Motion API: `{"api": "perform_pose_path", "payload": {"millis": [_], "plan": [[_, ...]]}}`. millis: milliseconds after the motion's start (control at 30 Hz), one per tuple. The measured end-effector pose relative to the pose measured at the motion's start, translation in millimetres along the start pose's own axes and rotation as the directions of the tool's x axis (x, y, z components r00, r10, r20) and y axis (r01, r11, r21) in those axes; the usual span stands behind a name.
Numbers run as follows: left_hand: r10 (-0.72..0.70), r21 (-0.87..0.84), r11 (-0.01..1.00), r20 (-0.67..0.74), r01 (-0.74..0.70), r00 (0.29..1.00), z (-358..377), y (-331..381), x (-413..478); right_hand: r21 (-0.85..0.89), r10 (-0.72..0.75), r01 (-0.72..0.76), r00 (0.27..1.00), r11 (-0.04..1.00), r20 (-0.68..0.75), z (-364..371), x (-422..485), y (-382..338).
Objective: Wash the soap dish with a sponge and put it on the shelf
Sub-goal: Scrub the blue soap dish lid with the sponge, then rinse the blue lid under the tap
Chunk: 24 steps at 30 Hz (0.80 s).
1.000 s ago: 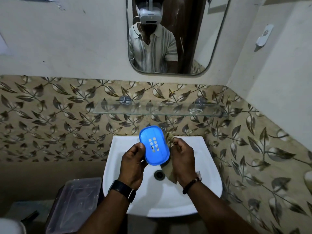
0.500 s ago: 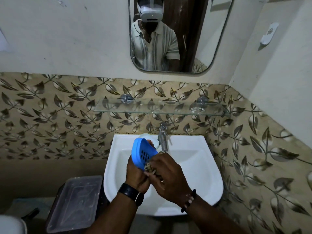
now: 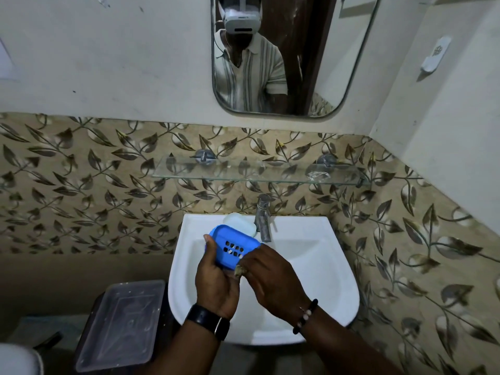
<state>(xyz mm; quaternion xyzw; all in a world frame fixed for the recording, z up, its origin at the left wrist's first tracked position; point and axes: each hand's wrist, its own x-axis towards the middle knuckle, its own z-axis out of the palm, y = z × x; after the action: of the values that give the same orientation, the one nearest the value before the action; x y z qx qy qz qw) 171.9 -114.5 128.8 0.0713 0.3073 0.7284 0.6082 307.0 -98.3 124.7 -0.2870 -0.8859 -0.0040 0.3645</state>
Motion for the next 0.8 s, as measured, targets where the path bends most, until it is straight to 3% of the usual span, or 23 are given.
{"api": "perform_pose_path", "payload": {"millis": [100, 200, 400, 500, 633, 733, 800], "plan": [[0.056, -0.061, 0.996, -0.071, -0.061, 0.996, -7.0, 8.5, 12.1, 0.241, 0.220, -0.192, 0.971, 0.951, -0.097, 0.3, -0.7, -1.9], [0.055, -0.055, 0.997, -0.094, -0.060, 0.994, -17.1, 15.7, 22.1, 0.456, 0.536, -0.446, 0.840, 0.770, -0.082, -0.9, -0.4, 6.4], [-0.003, -0.012, 1.000, -0.108, 0.002, 0.994, -29.1, 17.4, 28.8, 0.433, 0.820, -0.711, 0.555, 0.554, -0.137, -1.0, 1.2, 49.9], [-0.022, 0.039, 0.999, -0.102, 0.027, 0.994, -33.9, 20.0, 32.7, 0.529, 0.905, -0.741, 0.400, 0.413, -0.146, -6.2, 2.9, 73.9], [-0.019, 0.104, 0.994, -0.087, 0.028, 0.996, -37.9, 25.1, 36.6, 0.698, 0.954, -0.659, 0.269, 0.280, -0.129, -20.2, 9.2, 102.3], [-0.032, 0.155, 0.987, -0.070, 0.043, 0.997, -43.6, 27.4, 41.0, 0.731, 0.983, -0.661, 0.163, 0.171, -0.082, -28.2, 8.5, 124.1], [-0.047, 0.180, 0.982, -0.061, 0.057, 0.997, -46.7, 27.9, 42.9, 0.735, 0.991, -0.668, 0.130, 0.117, -0.040, -34.2, 5.3, 134.6]]}}
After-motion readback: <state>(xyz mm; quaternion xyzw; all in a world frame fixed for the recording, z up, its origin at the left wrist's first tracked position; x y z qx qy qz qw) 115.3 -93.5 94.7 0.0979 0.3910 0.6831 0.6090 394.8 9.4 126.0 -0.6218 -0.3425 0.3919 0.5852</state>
